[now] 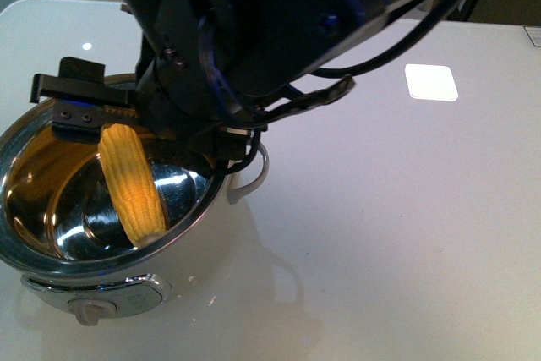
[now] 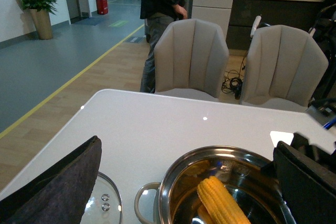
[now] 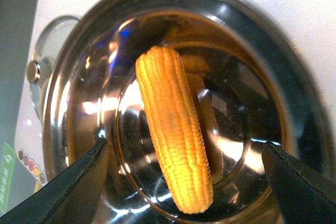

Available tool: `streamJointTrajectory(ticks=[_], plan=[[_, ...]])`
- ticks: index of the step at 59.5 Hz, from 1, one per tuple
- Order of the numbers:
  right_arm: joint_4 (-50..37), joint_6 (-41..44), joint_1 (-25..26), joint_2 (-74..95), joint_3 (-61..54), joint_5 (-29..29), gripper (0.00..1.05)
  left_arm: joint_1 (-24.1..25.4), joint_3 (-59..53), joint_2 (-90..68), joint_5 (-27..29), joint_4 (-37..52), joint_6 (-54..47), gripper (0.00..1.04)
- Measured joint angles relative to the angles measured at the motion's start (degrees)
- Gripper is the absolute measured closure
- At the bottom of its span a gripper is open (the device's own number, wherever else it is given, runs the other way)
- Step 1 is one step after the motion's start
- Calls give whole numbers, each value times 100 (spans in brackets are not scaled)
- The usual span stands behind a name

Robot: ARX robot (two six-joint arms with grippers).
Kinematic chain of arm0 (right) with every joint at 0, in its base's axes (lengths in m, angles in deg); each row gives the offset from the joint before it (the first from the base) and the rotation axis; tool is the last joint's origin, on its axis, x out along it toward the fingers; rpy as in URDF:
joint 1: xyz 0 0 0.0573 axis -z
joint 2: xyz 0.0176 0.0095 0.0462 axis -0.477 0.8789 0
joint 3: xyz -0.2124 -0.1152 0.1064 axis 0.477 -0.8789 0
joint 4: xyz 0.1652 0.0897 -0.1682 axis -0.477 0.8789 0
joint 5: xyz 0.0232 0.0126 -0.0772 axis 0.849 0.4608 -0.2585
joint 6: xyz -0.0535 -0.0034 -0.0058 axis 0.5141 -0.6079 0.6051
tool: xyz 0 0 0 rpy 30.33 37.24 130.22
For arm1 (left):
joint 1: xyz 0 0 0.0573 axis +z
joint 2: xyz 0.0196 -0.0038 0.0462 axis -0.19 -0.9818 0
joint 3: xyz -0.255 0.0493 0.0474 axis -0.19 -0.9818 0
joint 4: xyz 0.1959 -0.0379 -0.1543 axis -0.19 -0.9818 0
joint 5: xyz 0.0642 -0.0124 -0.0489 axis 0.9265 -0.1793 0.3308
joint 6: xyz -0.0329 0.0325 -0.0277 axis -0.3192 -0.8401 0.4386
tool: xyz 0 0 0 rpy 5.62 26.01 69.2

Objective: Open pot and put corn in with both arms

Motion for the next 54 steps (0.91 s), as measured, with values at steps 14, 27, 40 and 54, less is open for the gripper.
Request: streamJointTrajectory(ticks=[14, 27, 40, 54], plan=[[-302, -55, 778, -1333, -927, -39, 18, 0, 0, 0, 0, 0, 0, 7], [-363, 684, 1882, -3104, -2430, -542, 9, 0, 0, 0, 0, 0, 0, 7], [-326, 1495, 2350, -4684, -3635, -1082, 9, 0, 0, 0, 0, 0, 0, 7], [175, 2006, 2024, -6616, -4653, -1952, 9, 0, 0, 0, 0, 0, 0, 7]])
